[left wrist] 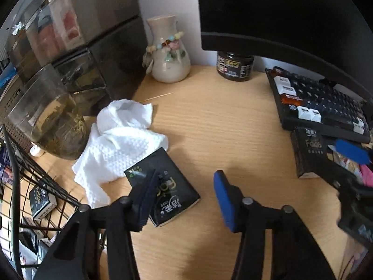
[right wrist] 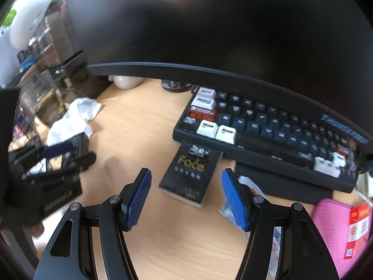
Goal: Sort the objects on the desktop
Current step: 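Grasp a black Face tissue pack with the left tool while the right tool grasps another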
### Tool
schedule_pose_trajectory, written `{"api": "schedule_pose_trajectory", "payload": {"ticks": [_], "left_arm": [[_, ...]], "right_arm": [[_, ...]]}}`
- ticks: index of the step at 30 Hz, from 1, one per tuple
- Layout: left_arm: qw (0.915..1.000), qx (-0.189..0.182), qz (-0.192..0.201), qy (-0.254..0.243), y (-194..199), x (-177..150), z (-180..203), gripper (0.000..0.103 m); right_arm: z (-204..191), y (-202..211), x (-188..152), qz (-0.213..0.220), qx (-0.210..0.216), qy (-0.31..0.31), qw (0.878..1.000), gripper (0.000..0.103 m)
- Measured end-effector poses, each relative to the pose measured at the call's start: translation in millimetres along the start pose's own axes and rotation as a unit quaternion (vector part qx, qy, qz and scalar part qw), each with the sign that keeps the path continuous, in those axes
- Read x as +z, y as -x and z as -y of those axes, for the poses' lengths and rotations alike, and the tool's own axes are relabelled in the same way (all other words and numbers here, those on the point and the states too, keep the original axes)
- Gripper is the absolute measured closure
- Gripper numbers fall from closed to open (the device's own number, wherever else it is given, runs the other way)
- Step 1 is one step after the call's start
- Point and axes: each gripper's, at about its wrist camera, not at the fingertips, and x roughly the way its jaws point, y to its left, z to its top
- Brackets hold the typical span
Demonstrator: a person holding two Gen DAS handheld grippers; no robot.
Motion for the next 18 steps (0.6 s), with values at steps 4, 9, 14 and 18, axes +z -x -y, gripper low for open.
{"api": "schedule_pose_trajectory", "payload": {"ticks": [4,9,14,18], "left_arm": [[0.9995,-0.015,0.007,-0.026,3.8,-5.0,10.4,0.057],[0.9971,-0.043,0.011,-0.063,11.8,-15.6,26.5,0.067],[0.9951,-0.075,0.008,-0.063,22.8,-24.4,28.8,0.072],[0.9981,-0.044,0.029,-0.030,32.2,-30.6,13.1,0.025]], "right_arm": [[-3.3,-19.3,4.9,-0.005,-0.021,-0.009,1.000,0.041],[-0.1,-30.1,-0.7,-0.031,-0.016,-0.009,0.999,0.053],[4.9,-15.4,-15.7,-0.039,-0.018,-0.001,0.999,0.056],[10.8,-2.8,-31.2,-0.042,-0.019,-0.007,0.999,0.056]]}}
